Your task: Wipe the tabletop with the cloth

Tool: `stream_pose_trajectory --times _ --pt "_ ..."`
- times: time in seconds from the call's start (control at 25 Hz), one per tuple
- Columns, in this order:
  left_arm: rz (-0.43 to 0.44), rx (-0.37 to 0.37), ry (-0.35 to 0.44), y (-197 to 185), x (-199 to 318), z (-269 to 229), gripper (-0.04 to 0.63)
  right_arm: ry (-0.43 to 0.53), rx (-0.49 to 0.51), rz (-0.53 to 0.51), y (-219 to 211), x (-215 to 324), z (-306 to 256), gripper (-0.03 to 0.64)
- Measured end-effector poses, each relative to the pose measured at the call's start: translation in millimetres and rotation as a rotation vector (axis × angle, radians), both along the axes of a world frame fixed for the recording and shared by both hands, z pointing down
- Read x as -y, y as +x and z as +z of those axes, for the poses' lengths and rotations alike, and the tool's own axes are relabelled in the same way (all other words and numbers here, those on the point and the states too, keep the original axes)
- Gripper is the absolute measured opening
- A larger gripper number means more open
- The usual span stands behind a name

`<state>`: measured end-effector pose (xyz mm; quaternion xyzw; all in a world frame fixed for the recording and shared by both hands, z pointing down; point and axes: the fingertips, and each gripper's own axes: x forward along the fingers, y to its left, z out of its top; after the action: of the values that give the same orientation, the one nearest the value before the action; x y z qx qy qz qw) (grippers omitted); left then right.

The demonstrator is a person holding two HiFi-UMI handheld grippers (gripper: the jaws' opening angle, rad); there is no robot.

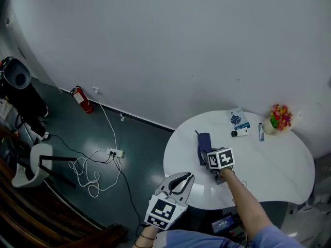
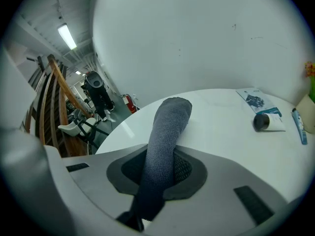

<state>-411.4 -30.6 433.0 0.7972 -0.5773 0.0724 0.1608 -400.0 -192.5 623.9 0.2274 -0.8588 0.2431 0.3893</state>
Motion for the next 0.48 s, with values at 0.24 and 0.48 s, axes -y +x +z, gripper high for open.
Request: stream_pose_trajectory --times 0.24,0.48 --pt "0.085 0.005 0.013 45.6 8.7 -8.6 0.020 0.020 -0.014 0.062 53.2 16.7 -2.6 0.071" --pt "0.141 0.021 -0.008 89.5 23.3 -7.3 0.020 0.016 -0.006 0.122 110.2 33.6 -2.4 0.070"
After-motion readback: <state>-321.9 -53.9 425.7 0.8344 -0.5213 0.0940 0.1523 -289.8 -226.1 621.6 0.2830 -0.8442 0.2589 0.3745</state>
